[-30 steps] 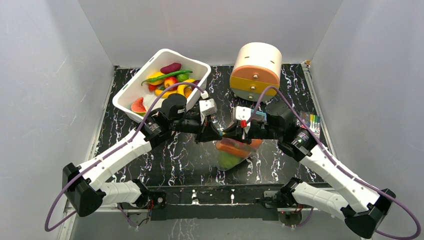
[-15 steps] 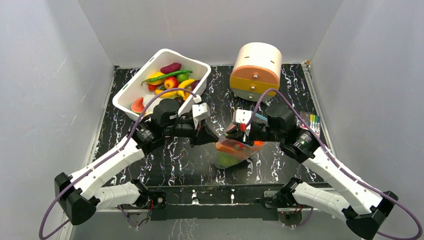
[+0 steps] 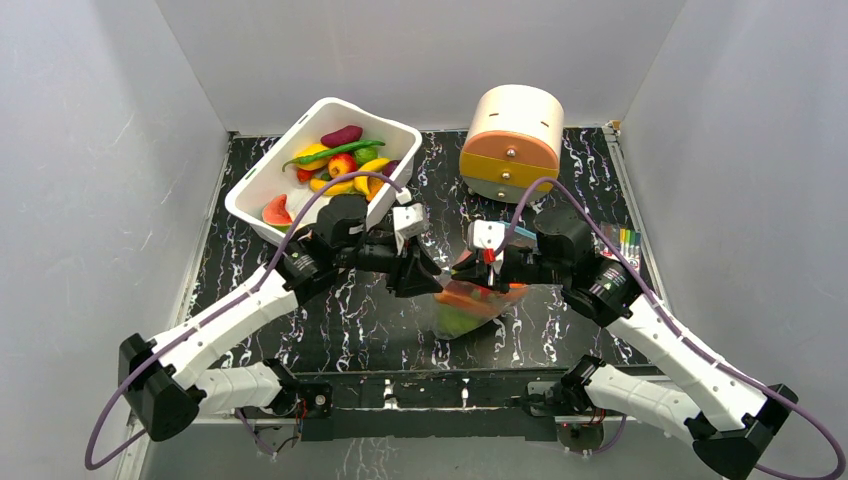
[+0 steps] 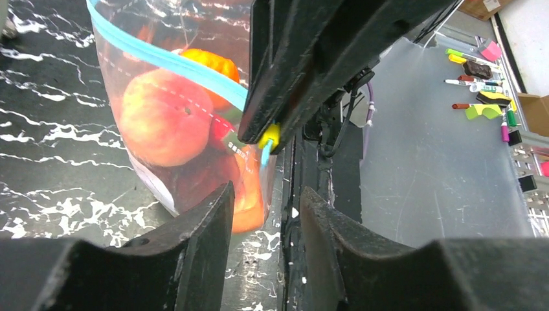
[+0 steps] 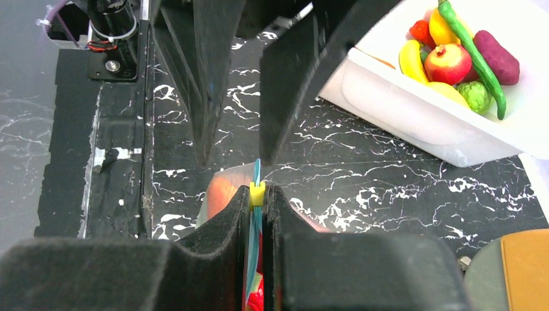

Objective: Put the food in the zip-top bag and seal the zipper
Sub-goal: Zip the zipper food storage bag at the center of the board.

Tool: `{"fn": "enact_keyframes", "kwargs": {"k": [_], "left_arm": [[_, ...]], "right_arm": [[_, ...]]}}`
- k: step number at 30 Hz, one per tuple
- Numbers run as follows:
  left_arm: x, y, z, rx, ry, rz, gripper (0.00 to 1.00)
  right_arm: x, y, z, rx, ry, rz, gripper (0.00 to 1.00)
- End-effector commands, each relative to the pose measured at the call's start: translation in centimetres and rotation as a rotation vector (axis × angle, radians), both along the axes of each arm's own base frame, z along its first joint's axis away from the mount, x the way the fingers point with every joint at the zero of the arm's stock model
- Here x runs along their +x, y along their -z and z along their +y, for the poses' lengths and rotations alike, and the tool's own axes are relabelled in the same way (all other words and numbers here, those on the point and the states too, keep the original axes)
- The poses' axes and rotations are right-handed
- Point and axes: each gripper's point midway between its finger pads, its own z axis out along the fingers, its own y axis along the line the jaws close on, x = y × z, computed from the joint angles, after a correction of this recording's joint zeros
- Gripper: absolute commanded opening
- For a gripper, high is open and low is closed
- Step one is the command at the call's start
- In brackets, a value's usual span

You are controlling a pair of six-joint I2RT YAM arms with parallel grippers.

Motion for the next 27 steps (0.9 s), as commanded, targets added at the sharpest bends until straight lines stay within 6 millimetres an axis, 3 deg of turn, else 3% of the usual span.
{"fn": "enact_keyframes", "kwargs": {"k": [1,5,11,14,18,27], "left_arm": [[-0.1,-1.2,-0.9,-0.036,0.044,0.000,0.44],[0.5,-0.8,-1.3,-0.044,0.021,0.001,0.50],[1.1,-0.9,-1.9,-0.062,0.017,-0.004,0.50],[1.0,-1.0,-2.1,-0.065,0.035,0.001,0.40],[1.0,-0.9,-2.2,-0.057,0.042,-0.005,0.01],[0.7,-1.3,-0.4,-0.039,-0.010,-0.064,0.00]], "right_arm": [[0.1,-4.3,1.1,0.116,-0.036,-0.081,0.00],[0.0,-4.6,1.3,0.130,-0.049,-0.080,0.00],[-0.1,-4.6,1.4,0.135,-0.056,-0.068,0.00],[-0.2,-4.5,1.5,0.138,-0.058,-0.062,0.00],[-0.1,-4.1,1.4,0.128,-0.051,-0.056,0.00],[0.8,-2.6,-0.6,0.014,0.039,-0.085,0.00]]}}
